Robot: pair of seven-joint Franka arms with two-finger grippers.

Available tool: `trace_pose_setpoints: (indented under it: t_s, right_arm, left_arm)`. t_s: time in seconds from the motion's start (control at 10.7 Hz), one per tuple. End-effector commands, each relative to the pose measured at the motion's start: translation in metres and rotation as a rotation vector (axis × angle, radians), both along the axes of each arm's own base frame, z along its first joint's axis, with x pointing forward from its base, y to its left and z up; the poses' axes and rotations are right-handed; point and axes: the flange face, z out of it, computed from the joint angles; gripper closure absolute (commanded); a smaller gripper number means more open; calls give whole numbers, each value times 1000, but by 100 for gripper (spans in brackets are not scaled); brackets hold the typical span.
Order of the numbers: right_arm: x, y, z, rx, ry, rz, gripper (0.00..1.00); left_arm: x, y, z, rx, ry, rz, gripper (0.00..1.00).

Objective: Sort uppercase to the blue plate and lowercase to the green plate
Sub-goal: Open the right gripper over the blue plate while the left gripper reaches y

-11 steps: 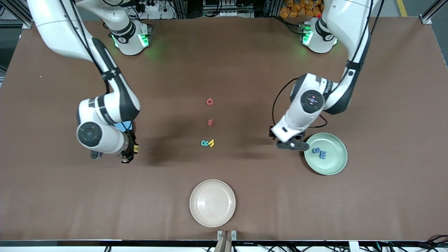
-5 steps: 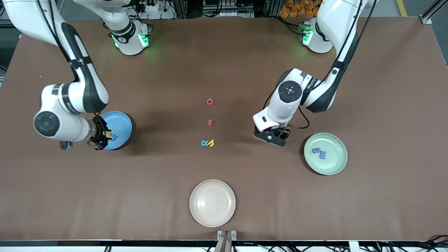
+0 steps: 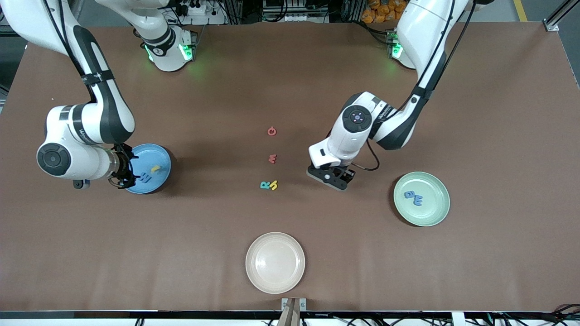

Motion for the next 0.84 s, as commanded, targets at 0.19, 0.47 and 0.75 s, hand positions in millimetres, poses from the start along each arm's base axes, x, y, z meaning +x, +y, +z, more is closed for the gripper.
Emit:
trace_pose_setpoints:
  t_s: [0.19,0.47,0.75]
  right_arm:
    - [4,-23,17,3,-29,-20,0]
    - [14,-47,22,38,-81,76,0]
    - [15,-78,26,89,-112,159,0]
  left_arm:
    - [-4,-36,-13,-33,-39,-61,27]
    - [-17,-66,-15,-40,-51,-113,27]
    - [-17,-74,-24,-41,-73,-138,28]
